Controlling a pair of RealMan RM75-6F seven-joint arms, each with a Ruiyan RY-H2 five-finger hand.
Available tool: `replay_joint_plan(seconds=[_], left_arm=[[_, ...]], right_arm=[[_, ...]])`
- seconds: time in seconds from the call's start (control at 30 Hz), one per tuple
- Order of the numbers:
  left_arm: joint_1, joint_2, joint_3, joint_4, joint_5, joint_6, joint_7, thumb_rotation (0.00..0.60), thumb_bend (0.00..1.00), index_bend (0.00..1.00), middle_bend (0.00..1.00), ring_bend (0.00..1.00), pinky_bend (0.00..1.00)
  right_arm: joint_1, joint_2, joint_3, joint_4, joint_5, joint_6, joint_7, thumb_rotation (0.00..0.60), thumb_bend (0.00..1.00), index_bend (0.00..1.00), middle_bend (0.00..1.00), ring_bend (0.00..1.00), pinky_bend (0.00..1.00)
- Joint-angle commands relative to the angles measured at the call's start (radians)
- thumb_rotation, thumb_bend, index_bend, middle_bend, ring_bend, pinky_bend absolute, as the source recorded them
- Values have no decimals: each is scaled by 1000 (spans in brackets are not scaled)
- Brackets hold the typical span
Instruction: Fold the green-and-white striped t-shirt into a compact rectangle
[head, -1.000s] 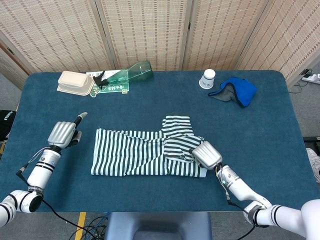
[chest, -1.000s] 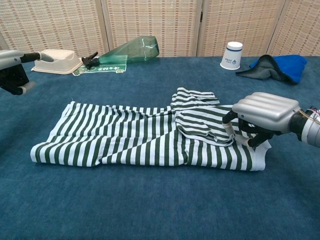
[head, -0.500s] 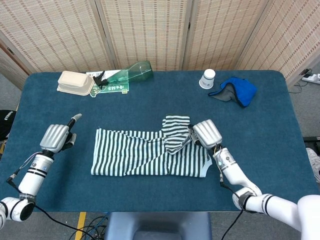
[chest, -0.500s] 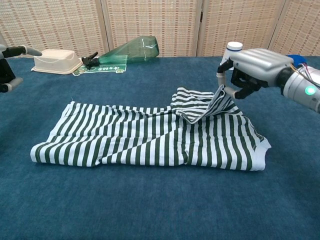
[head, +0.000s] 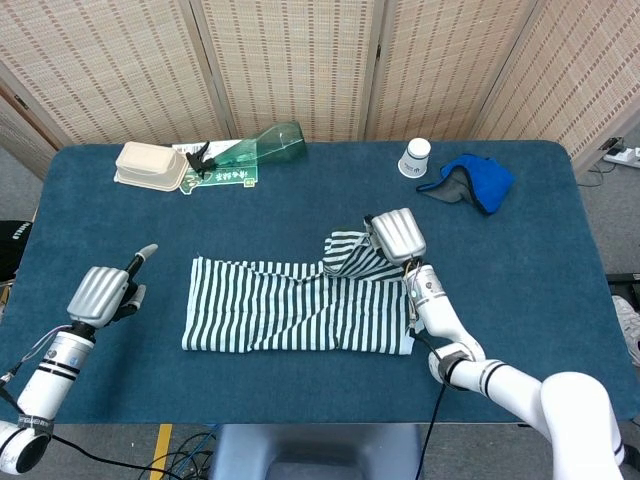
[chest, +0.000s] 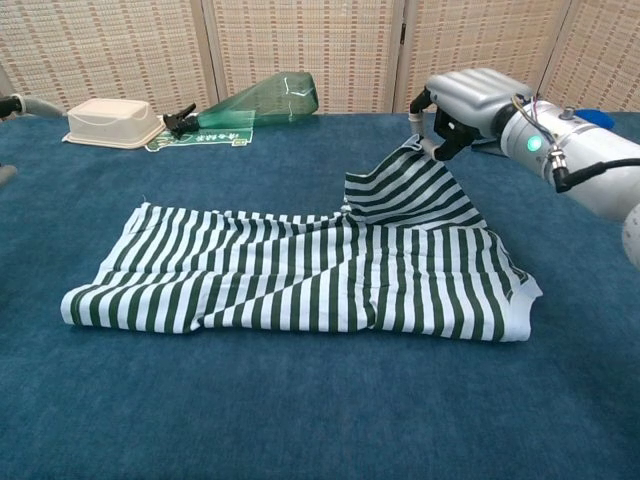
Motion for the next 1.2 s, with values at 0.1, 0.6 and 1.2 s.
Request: replay_joint_plan(seconds=[0.1, 0.6, 1.2], left_arm=[[13, 8, 12, -8, 12, 7, -3, 600, 670, 96, 943, 899, 979], [43, 18, 24, -3, 21, 16, -21, 600, 660, 96, 943, 897, 978], [56, 17, 32, -3, 27, 0, -40, 600, 660, 96, 943, 897, 978]], right_arm=[[69, -76, 23, 146, 38, -50, -19, 600, 549, 588, 958, 991, 1000], [149, -143, 57, 292, 137, -168, -71, 600, 438, 248, 955, 991, 1000], [228, -186, 48, 328, 237, -297, -209, 600, 271, 287, 955, 991, 1000]])
